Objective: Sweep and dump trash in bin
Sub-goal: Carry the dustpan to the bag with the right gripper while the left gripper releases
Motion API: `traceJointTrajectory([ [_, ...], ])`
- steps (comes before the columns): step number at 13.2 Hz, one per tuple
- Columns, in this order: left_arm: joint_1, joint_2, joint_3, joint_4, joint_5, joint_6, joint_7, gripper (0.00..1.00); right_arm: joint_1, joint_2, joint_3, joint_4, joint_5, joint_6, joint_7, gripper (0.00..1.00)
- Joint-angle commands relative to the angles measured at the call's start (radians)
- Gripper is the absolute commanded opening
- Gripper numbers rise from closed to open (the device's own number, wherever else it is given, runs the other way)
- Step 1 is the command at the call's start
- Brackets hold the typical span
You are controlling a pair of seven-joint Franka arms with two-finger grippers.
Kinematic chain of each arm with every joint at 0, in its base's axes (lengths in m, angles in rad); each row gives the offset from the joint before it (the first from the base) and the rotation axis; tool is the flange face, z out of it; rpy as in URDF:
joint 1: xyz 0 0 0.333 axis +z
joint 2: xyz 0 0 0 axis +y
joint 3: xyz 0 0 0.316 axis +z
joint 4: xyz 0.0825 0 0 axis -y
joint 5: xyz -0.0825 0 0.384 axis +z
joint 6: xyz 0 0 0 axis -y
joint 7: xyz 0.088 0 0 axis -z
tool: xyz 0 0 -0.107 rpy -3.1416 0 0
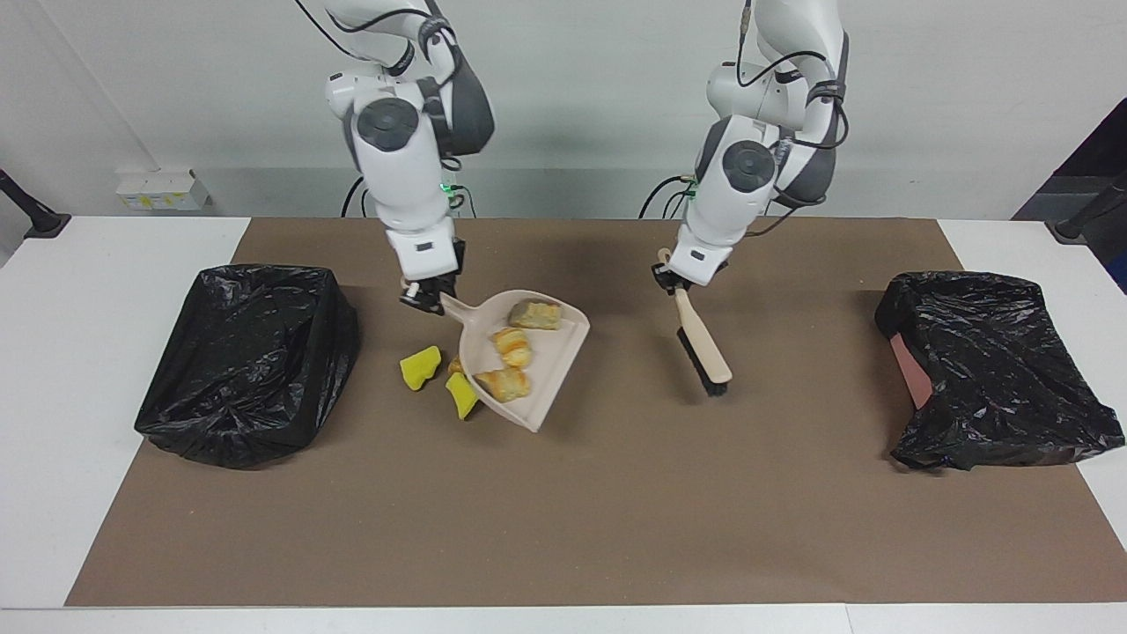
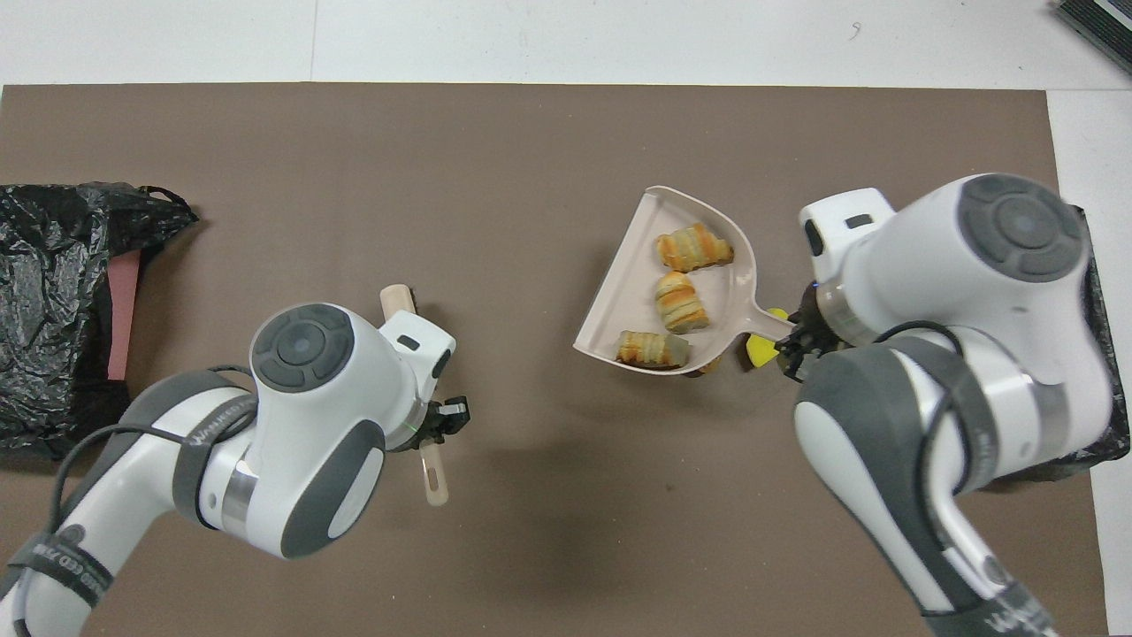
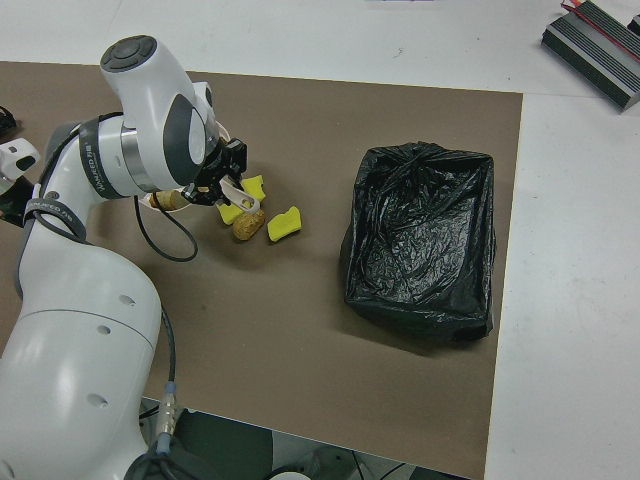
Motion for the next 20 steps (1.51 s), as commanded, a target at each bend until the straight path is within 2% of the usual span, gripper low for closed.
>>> traceJointTrajectory([
  [1,-0.104,-0.110,0.010,-0.141,0.021,0.050,-0.033,0.00,-0.136,-0.061,0.004,-0.008,-0.003,-0.075,-0.081,0.00],
  [3,-0.179,-0.105,0.010,-0.181,0.015,0.105,-0.073,0.00,-0.271,-0.067,0.001,-0.008,-0.003,-0.112,-0.194,0.00],
  [6,-0.256,-0.108,0.009,-0.227,0.013,0.142,-0.113,0.00,-0.480,-0.070,-0.002,-0.008,-0.015,-0.102,-0.423,0.00],
  [9,-0.261,-0.105,0.010,-0.256,0.007,0.191,-0.107,0.00,-0.627,-0.070,-0.007,0.006,-0.130,-0.041,-0.628,0.00],
  [10,-0.260,-0.102,0.010,-0.253,0.007,0.193,-0.105,0.06,-0.660,-0.068,-0.016,0.012,-0.158,-0.021,-0.691,0.00],
  [11,-0.254,-0.095,0.010,-0.244,0.007,0.193,-0.099,0.28,-0.672,-0.067,-0.027,0.021,-0.181,-0.004,-0.737,0.00],
  [12,-0.249,-0.090,0.012,-0.236,0.007,0.191,-0.096,0.61,-0.678,-0.067,-0.039,0.019,-0.220,0.027,-0.761,0.00],
  [13,-0.240,-0.082,0.014,-0.227,0.007,0.191,-0.100,1.00,-0.678,-0.065,-0.044,0.021,-0.274,0.048,-0.768,0.00],
  [15,-0.196,-0.041,0.015,-0.164,0.007,0.179,-0.094,1.00,-0.666,-0.061,-0.042,0.010,-0.419,0.088,-0.772,0.00],
  [17,-0.122,-0.010,0.015,-0.098,0.007,0.176,-0.091,1.00,-0.651,-0.059,-0.032,0.006,-0.492,0.108,-0.775,0.00],
  [20,-0.011,0.043,0.015,0.007,0.008,0.156,-0.090,1.00,-0.574,-0.059,-0.032,-0.010,-0.628,0.127,-0.776,0.00],
])
